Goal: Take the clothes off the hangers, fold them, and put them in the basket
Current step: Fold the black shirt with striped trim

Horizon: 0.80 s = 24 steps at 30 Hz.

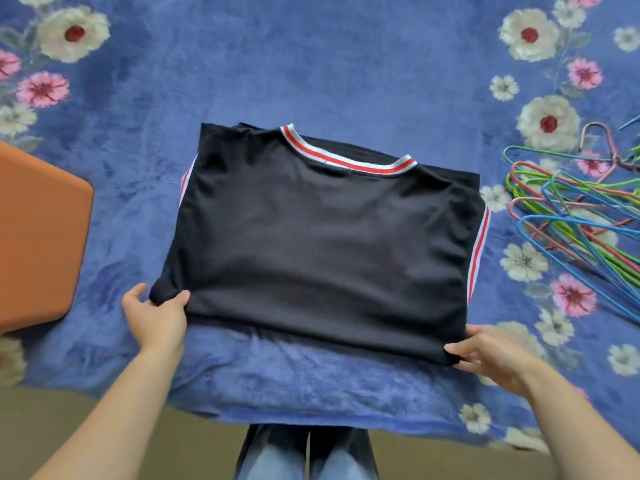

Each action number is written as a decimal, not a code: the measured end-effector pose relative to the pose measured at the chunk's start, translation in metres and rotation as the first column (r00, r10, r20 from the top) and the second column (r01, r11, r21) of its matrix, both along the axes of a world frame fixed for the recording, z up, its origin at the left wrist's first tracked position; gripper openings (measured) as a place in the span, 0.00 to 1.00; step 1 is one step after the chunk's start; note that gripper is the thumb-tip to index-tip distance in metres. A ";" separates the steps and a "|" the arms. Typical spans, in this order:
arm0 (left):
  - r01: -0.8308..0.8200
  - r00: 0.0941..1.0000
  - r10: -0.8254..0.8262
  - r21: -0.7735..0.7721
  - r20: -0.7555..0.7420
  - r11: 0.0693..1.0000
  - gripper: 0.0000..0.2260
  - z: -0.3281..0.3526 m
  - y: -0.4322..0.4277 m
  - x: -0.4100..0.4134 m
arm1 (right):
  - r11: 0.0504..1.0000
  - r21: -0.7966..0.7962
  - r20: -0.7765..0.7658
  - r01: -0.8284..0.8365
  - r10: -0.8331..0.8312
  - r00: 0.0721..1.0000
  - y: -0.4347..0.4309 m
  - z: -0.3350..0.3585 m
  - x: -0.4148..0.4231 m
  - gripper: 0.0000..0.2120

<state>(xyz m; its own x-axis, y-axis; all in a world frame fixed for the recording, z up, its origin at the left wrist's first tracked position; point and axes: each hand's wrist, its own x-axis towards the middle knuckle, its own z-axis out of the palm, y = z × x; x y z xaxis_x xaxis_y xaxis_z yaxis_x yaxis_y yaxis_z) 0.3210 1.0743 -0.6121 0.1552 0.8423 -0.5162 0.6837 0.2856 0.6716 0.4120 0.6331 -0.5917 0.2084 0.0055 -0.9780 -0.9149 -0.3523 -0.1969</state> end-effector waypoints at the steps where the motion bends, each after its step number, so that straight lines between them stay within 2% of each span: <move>1: 0.110 0.988 -0.092 0.143 -0.127 0.984 0.28 -0.005 -0.009 0.002 | 0.999 -0.014 0.018 -0.033 0.033 0.999 0.002 -0.004 0.002 0.21; 2: 0.255 0.953 -0.190 0.287 -0.234 0.923 0.30 -0.008 -0.023 0.006 | 0.998 -0.020 0.029 -0.060 0.060 0.998 0.005 -0.005 0.005 0.23; 4: 0.562 0.827 -0.452 0.455 -0.335 0.691 0.29 -0.013 -0.062 0.015 | 0.997 0.007 0.040 -0.071 0.071 0.997 0.007 -0.004 0.012 0.18; 6: 0.801 0.581 -0.707 0.439 -0.404 0.407 0.28 -0.022 -0.111 0.022 | 0.999 0.019 0.095 -0.046 0.044 0.995 0.007 -0.001 0.020 0.16; 7: 0.872 0.446 -0.784 0.406 -0.432 0.272 0.28 -0.028 -0.136 0.024 | 1.000 0.011 0.141 -0.015 0.013 0.990 0.005 -0.002 0.026 0.16; 10: 0.946 0.107 -0.883 0.319 -0.456 -0.051 0.28 -0.040 -0.206 0.026 | 0.994 -0.045 0.257 0.099 -0.085 0.963 0.007 -0.003 0.047 0.18; 11: 0.947 0.035 -0.898 0.301 -0.440 -0.111 0.29 -0.042 -0.227 0.027 | 0.992 -0.054 0.282 0.117 -0.097 0.954 0.008 -0.004 0.057 0.24; 13: 0.949 -0.043 -0.923 0.274 -0.382 -0.158 0.31 -0.042 -0.260 0.026 | 0.987 -0.056 0.324 0.154 -0.128 0.937 0.011 -0.008 0.076 0.37; 14: 0.946 -0.073 -0.932 0.271 -0.355 -0.177 0.33 -0.042 -0.275 0.028 | 0.984 -0.038 0.341 0.175 -0.152 0.928 0.010 -0.010 0.087 0.38; 17: 0.925 -0.214 -0.913 0.230 -0.347 -0.304 0.43 -0.037 -0.295 0.025 | 0.975 -0.024 0.373 0.220 -0.196 0.907 0.018 -0.011 0.112 0.19; 20: 0.905 -0.317 -0.863 0.147 -0.395 -0.399 0.51 -0.037 -0.294 0.026 | 0.956 0.040 0.404 0.290 -0.281 0.870 0.024 -0.016 0.132 0.18; 22: 0.881 -0.347 -0.829 0.152 -0.438 -0.448 0.51 -0.038 -0.291 0.026 | 0.930 0.130 0.389 0.344 -0.367 0.845 0.028 -0.019 0.143 0.18; 24: 0.881 -0.343 -0.829 0.156 -0.443 -0.447 0.49 -0.038 -0.290 0.024 | 0.911 0.171 0.350 0.375 -0.412 0.841 0.033 -0.019 0.152 0.19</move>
